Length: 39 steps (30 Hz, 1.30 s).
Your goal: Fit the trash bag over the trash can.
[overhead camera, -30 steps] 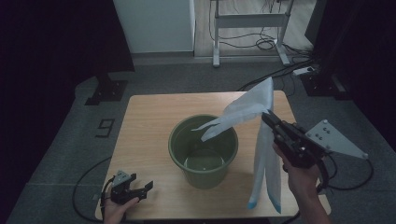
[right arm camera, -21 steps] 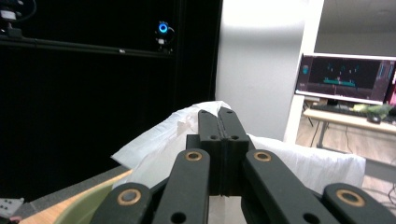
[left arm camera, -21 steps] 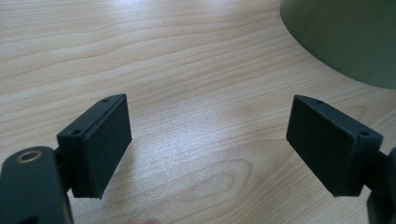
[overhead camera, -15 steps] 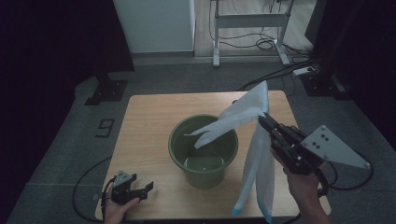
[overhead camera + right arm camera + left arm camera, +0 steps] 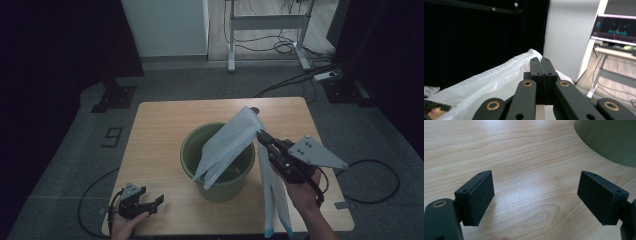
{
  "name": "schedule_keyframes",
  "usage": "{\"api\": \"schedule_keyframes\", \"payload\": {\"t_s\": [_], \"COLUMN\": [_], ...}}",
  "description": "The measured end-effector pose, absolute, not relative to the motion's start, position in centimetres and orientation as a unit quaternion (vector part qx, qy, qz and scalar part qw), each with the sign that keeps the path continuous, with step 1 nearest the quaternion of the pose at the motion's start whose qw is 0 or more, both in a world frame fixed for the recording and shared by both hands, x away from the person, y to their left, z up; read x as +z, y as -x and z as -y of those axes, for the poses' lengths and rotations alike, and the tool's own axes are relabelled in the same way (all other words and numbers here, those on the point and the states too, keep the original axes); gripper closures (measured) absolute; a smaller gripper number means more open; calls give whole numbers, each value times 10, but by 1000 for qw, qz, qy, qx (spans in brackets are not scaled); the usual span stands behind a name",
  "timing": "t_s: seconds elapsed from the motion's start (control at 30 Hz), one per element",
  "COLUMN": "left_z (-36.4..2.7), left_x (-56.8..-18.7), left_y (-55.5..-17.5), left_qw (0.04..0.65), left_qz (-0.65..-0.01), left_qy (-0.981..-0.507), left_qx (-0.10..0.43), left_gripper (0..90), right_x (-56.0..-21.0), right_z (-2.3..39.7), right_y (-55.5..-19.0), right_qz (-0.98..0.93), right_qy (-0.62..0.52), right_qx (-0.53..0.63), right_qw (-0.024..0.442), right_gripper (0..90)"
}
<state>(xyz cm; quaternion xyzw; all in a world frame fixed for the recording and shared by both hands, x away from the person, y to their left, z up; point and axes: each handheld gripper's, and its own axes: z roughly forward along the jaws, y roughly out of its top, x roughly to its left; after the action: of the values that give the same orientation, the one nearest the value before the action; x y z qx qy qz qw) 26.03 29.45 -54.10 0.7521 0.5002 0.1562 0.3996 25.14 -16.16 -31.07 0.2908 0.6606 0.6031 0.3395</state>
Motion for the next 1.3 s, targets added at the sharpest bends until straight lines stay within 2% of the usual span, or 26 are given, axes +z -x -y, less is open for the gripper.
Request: {"api": "schedule_keyframes", "payload": {"t_s": [0.3,0.67,1.0,1.2,1.27,1.3], "left_z": [-294,-292,-294,-292,-292,-293], "left_x": [-542,-542,-542,-542,-542,-542], "left_y": [-261,-261,-261,-260,-260,-260], "left_qw": [398,398,399,397,398,399], "left_qz": [-500,-498,-497,-496,-494,-495], "left_qy": [-754,-755,-754,-757,-758,-756], "left_qx": [155,155,155,154,154,154], "left_gripper": [136,136,135,135,135,135], "right_x": [-343,-353,-387,-403,-405,-404], "right_z": [151,165,125,121,124,126], "right_y": [-273,-278,-276,-261,-258,-257], "right_qz": [-681,-680,-715,-721,-722,-723], "right_qy": [-312,-336,-308,-300,-300,-301], "right_qx": [579,553,562,570,573,572], "right_qw": [323,345,279,255,247,245], "right_gripper": [890,890,890,886,841,786]}}
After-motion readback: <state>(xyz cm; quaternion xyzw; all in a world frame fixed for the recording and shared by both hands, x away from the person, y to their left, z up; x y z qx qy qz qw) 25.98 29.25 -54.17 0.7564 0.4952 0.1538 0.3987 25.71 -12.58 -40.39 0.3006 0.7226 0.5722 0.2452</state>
